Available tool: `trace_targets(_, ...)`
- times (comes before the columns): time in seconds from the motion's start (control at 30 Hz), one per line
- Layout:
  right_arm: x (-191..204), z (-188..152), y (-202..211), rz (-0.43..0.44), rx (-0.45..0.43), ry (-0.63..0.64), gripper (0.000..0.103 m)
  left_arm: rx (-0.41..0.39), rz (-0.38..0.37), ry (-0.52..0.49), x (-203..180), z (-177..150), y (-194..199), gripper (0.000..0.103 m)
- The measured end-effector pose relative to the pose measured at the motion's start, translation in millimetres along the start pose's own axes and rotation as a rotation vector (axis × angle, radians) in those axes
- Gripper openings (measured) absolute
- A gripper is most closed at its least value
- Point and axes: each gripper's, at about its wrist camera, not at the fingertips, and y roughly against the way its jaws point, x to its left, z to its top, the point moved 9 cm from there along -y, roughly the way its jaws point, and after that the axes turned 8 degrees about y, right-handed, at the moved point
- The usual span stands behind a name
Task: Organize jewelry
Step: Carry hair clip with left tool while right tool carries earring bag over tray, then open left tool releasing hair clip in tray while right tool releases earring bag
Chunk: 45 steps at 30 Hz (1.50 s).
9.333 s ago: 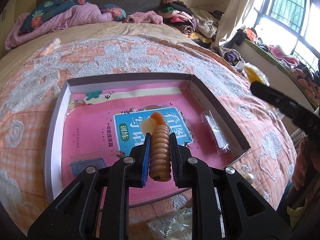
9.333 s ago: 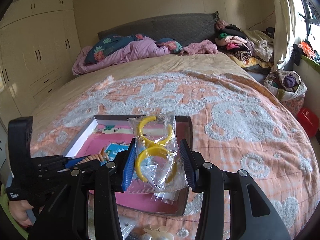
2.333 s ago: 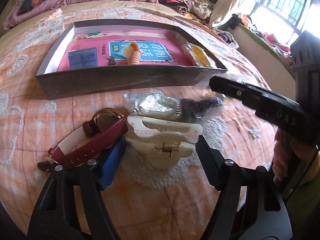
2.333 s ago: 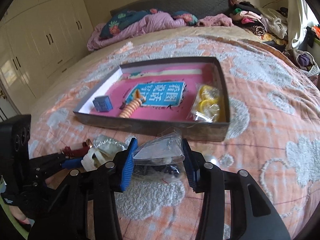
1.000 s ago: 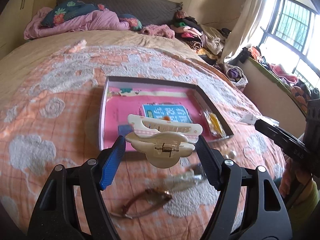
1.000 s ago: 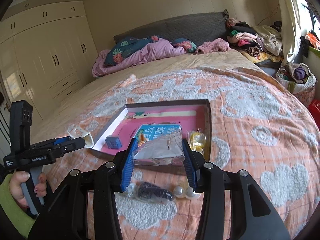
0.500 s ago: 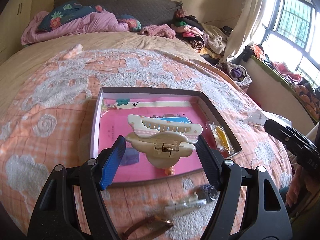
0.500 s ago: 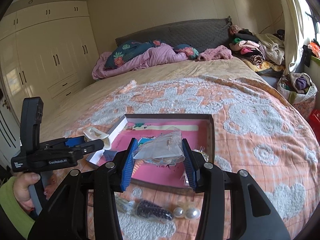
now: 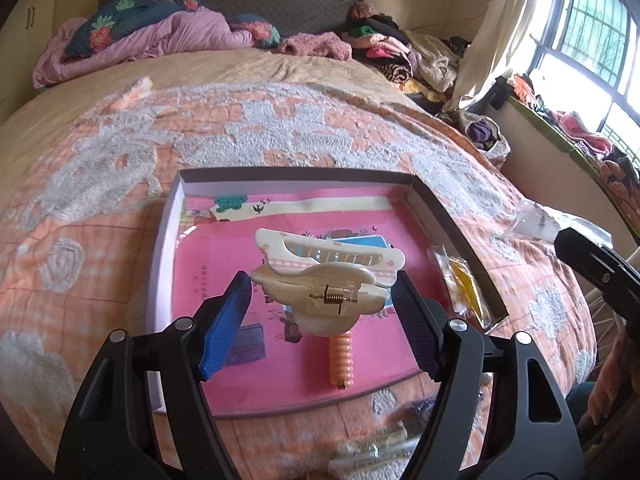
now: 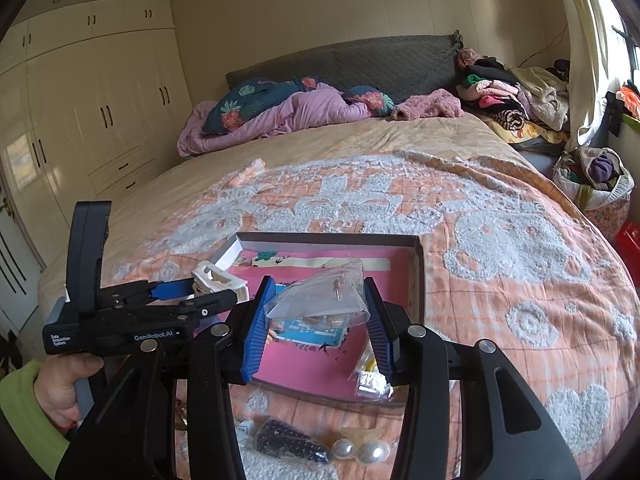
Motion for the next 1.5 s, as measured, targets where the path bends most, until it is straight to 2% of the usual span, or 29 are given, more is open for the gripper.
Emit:
trace_targets(0.57,-19.8,-26.0,-48.9,-0.02,0.1,-0.014,0.042,0.068,0.015,-0.024,3.9,-16.6,-29.8,0.064)
trace_targets(0.93,-12.2,-34.5,-78.0,0.0,0.158,0.031,0.042,0.08,0.023,-0.024,7.3,-17.5,-34.1,0.064)
trace_targets(1.27,-15.8,-56.2,-89.9,0.003,0.206,0.015,0.043,0.082,0.033,-0.025,8.1,-20.2,-37.1,0.066)
trace_targets(1.5,-14.7,-58.3,-86.3,0.016,0.203,0.0,0.045,0.081,0.031,-0.025,8.7,-20.5,-35.8,0.066)
